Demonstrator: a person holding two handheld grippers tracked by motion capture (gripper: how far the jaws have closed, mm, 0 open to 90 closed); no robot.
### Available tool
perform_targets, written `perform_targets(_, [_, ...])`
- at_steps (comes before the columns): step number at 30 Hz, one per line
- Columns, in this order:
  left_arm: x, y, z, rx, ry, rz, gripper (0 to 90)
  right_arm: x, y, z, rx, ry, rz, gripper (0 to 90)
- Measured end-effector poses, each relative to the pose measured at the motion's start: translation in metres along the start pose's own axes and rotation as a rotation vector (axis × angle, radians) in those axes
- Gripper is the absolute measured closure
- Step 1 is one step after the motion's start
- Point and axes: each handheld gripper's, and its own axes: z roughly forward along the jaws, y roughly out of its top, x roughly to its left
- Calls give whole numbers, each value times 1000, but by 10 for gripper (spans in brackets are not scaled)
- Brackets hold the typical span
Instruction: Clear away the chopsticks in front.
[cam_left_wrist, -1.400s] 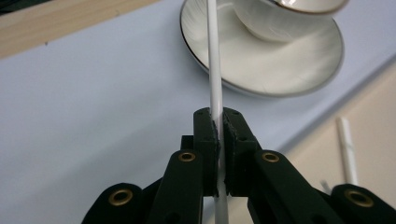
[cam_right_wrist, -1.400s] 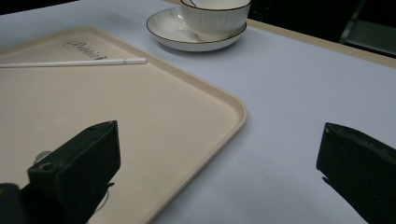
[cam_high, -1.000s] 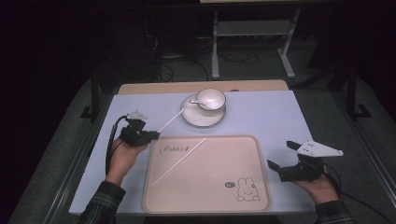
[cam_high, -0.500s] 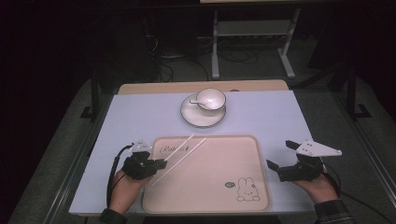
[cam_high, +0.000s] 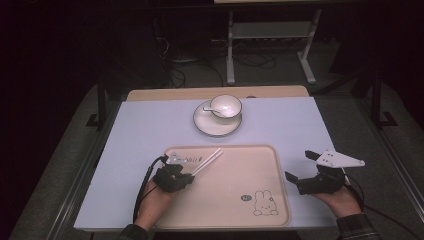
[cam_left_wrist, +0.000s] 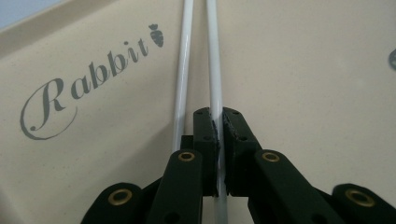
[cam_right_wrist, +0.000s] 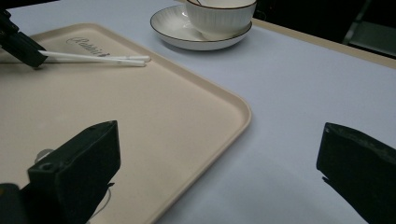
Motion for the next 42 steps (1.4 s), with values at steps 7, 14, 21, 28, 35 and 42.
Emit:
perform_targets(7, [-2,0,4,14,13,19,839,0,0,0,-2,0,0,0])
perform_targets(14, [-4,1,1,6,6,26,808,0,0,0,-4,1,-2,0])
perform_targets(21, [-1,28,7,-50,-72,69,894,0,0,1,0,1,-3,0])
perform_targets(28, [-10,68,44,-22,-139,151,895,0,0,0,2,2,1,0])
perform_targets(35, [-12,91,81,3,-131,168,895,-1,0,0,-1,4,0,0])
perform_targets(42, [-1,94,87,-24,-119,132,896,-2,-1,-2,-2,2,7,0])
